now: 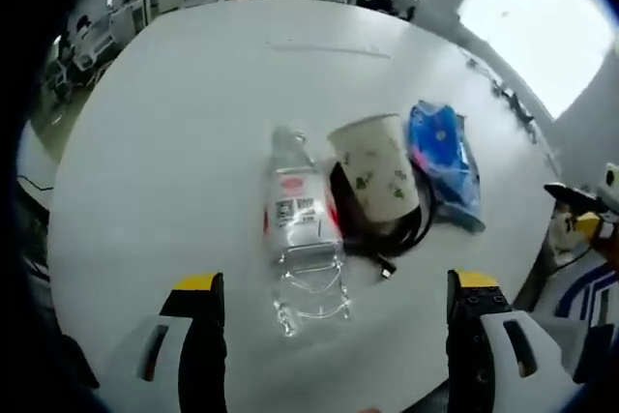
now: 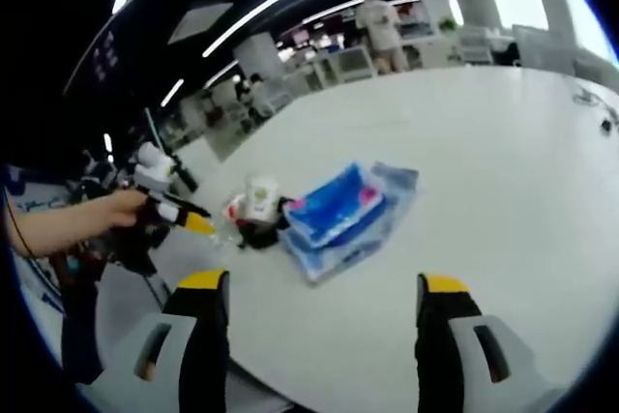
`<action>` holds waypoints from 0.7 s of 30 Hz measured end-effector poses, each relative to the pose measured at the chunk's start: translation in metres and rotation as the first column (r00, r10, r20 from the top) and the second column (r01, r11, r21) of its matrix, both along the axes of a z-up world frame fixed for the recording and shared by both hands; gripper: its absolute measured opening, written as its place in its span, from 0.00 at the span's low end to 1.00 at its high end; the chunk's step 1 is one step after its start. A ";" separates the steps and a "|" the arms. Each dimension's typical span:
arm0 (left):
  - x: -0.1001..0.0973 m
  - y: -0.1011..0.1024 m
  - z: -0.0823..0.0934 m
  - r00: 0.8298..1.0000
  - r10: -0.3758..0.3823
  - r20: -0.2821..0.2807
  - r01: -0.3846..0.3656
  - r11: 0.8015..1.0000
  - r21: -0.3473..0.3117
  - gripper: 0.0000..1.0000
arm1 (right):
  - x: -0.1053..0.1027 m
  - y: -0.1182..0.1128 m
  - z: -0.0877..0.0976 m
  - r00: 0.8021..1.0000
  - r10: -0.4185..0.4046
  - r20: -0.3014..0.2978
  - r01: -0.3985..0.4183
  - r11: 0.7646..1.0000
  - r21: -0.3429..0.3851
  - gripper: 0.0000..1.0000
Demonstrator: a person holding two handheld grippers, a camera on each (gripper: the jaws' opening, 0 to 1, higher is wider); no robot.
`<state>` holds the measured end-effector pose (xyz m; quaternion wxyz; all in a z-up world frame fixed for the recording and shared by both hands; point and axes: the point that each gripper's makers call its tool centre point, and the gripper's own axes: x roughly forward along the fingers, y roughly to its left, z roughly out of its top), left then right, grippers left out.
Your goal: Arrange the tabletop items into an orderly group along one side of the table until the central work area is clear of visible clutter.
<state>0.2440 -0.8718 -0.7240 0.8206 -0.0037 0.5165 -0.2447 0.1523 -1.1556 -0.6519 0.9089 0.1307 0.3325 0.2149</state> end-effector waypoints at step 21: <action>0.013 0.004 -0.031 0.998 0.057 -0.023 -0.054 0.995 0.089 0.88 | 0.004 0.008 0.001 1.000 -0.018 0.021 0.018 1.000 0.021 0.72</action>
